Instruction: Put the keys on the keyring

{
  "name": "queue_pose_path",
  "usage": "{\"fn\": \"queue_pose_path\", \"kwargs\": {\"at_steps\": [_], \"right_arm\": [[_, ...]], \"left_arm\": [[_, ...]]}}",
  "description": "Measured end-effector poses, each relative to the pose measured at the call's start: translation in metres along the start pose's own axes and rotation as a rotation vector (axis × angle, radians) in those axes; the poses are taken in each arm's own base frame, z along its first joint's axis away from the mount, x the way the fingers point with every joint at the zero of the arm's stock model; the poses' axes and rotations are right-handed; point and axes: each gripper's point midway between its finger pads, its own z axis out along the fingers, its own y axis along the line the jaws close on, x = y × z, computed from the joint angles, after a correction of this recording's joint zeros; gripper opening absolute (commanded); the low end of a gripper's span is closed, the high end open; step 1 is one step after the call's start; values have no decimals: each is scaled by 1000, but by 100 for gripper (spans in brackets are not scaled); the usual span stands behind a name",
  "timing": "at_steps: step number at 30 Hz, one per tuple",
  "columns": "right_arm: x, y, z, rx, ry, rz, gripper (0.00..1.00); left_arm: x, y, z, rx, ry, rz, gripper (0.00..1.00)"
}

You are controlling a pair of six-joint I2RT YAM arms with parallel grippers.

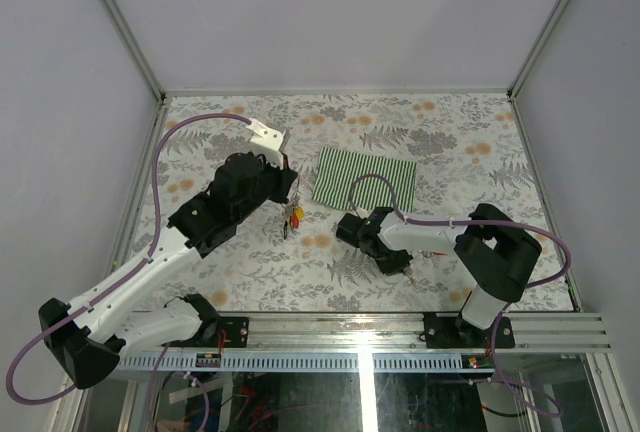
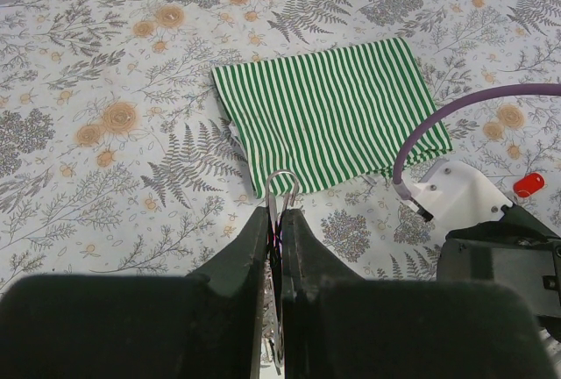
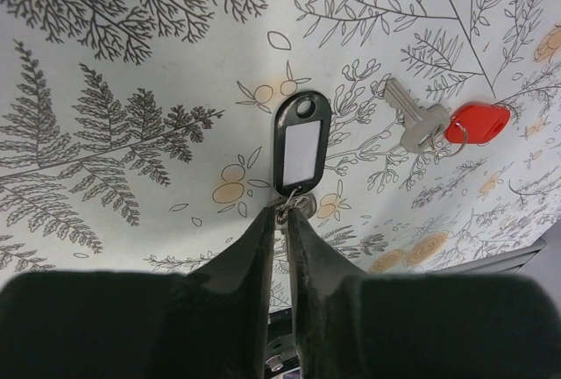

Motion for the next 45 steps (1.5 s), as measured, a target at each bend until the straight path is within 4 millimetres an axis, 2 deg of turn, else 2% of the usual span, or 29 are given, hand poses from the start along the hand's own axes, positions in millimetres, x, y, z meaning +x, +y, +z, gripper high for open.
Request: {"fn": "queue_pose_path", "kwargs": {"at_steps": [9, 13, 16, 20, 25, 34, 38, 42, 45], "right_arm": [[-2, -6, 0, 30, -14, -5, 0], [-4, -9, -2, 40, -30, -4, 0], [-10, -11, -12, 8, -71, 5, 0], [-25, -12, -44, -109, -203, 40, 0], [-47, -10, -97, -317, -420, 61, 0], [-66, 2, -167, -596, -700, -15, 0], [-72, 0, -202, -708, -873, -28, 0], [-77, -7, -231, -777, -1055, -18, 0], [-78, -8, -239, -804, -1161, -30, 0]], "left_arm": [[0, 0, 0, 0, 0, 0, 0], [0, 0, 0, 0, 0, 0, 0], [0, 0, 0, 0, 0, 0, 0], [1, 1, -2, 1, -4, -1, 0], [-1, -2, -7, 24, -16, -3, 0], [1, -14, -9, 96, -7, 14, 0], [3, -20, -10, 135, 1, 17, 0], [5, -24, -10, 163, 11, 27, 0], [6, -28, -11, 189, 17, 32, 0]]}}
